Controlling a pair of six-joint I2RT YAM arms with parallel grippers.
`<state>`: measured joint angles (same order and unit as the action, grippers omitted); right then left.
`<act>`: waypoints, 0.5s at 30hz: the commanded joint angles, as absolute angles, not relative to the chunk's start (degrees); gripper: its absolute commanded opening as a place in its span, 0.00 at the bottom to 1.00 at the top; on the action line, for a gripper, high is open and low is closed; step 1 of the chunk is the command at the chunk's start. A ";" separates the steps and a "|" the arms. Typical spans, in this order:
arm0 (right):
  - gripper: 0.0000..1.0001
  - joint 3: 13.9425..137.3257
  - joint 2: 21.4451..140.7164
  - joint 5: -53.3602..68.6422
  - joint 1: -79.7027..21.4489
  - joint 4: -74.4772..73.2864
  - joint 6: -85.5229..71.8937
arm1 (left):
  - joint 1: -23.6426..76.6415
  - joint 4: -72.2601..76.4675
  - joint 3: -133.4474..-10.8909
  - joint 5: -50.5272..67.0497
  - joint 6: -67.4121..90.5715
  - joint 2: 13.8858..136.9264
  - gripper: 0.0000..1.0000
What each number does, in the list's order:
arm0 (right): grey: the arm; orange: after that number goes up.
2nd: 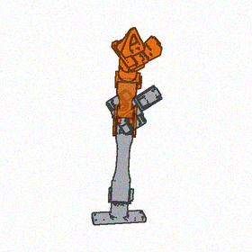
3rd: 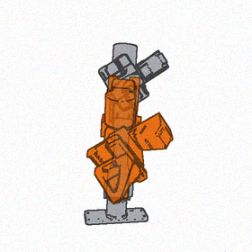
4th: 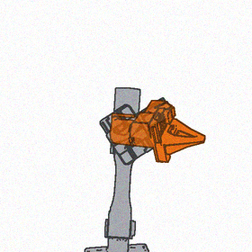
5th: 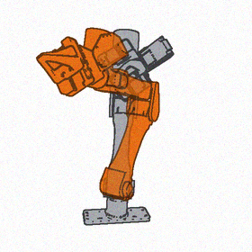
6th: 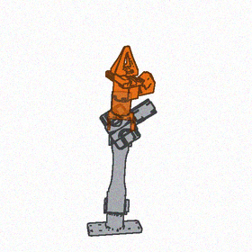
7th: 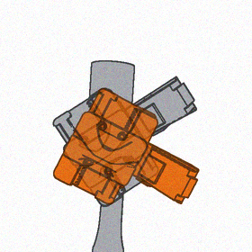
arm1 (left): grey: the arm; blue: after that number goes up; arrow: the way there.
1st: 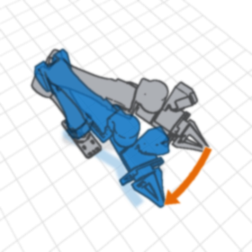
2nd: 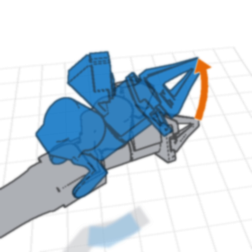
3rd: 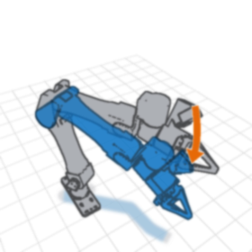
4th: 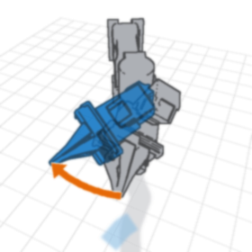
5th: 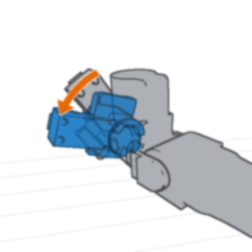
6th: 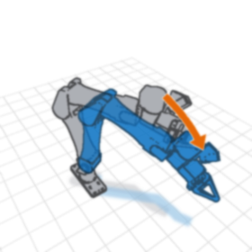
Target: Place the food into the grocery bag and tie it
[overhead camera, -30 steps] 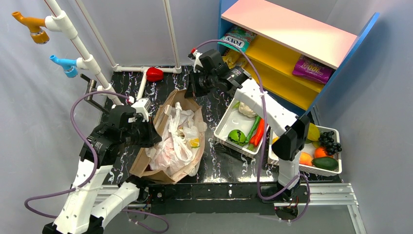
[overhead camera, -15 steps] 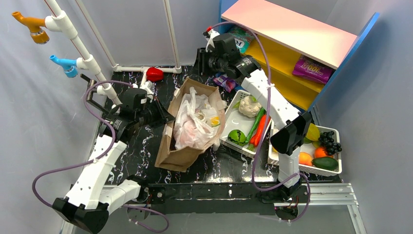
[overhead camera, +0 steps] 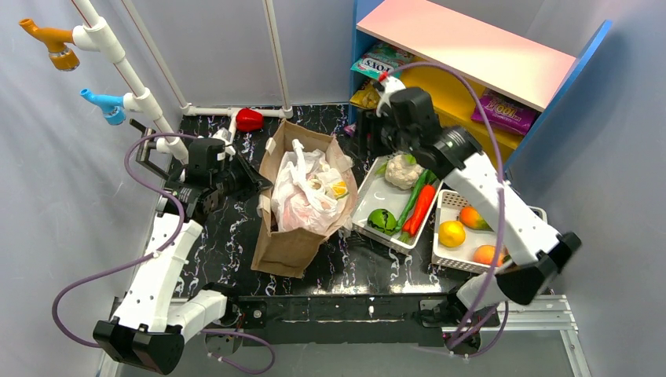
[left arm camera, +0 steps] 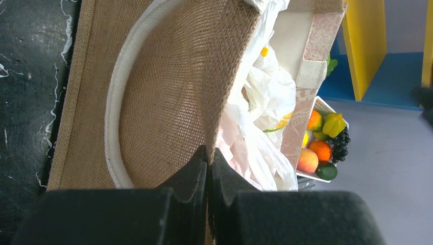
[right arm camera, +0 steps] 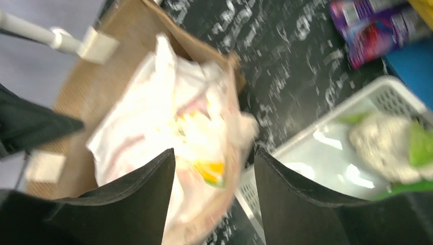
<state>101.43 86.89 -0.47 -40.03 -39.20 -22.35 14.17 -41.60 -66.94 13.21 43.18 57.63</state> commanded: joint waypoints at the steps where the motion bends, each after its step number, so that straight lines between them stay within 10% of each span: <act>1: 0.63 88.97 77.65 -5.29 -39.99 -40.66 -23.08 | 12.09 -40.79 -67.49 13.17 44.10 56.22 0.00; 15: 0.43 63.74 65.14 -1.83 -39.99 -49.94 -23.42 | 8.36 -50.00 -69.01 8.21 42.61 55.02 0.09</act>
<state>67.20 69.69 -0.56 -39.99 -47.18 -23.22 9.04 -46.89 -67.13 10.28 43.18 57.28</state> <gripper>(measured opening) 0.439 0.042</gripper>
